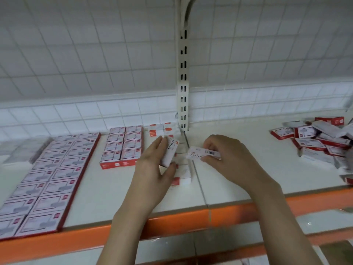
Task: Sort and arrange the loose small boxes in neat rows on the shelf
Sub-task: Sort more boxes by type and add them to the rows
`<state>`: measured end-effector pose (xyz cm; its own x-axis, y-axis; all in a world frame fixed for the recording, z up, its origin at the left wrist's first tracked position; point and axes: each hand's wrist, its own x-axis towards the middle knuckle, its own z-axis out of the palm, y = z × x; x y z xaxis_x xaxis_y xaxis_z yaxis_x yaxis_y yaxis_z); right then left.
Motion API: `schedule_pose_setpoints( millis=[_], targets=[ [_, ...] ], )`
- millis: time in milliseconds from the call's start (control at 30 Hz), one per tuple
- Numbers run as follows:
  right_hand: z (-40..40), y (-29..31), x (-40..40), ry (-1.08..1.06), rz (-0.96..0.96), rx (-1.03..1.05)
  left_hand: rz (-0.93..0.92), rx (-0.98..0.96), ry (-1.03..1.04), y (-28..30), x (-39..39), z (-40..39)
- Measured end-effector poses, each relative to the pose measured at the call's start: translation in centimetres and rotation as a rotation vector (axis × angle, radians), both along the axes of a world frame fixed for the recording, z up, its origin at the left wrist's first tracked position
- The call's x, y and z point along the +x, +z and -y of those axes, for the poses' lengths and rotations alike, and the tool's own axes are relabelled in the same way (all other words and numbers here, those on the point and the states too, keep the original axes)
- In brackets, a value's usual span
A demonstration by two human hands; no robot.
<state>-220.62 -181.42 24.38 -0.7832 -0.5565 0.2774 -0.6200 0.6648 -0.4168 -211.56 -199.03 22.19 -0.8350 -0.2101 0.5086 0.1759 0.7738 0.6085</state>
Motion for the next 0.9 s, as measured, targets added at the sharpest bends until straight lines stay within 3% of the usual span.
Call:
schedule_pose_setpoints(
  millis=[167, 300, 567, 733, 900],
  targets=[
    [5.1, -0.6, 3.5, -0.005, 0.008, -0.015, -0.101, 0.142, 0.048, 0.6, 3.8, 5.6],
    [8.2, -0.8, 5.6, 0.007, 0.039, -0.037, -0.123, 0.059, 0.115, 0.0, 5.5, 9.1],
    [11.7, -0.3, 7.3, 0.063, 0.024, -0.004, -0.182, 0.209, 0.155, -0.6, 7.1, 11.8],
    [13.3, -0.1, 7.2, 0.111, 0.020, -0.008, -0.229, 0.079, 0.206, -0.5, 7.5, 12.8],
    [14.3, -0.1, 6.7, 0.139, 0.048, -0.017, -0.235, -0.177, 0.284, -0.4, 7.4, 13.3]
  ],
)
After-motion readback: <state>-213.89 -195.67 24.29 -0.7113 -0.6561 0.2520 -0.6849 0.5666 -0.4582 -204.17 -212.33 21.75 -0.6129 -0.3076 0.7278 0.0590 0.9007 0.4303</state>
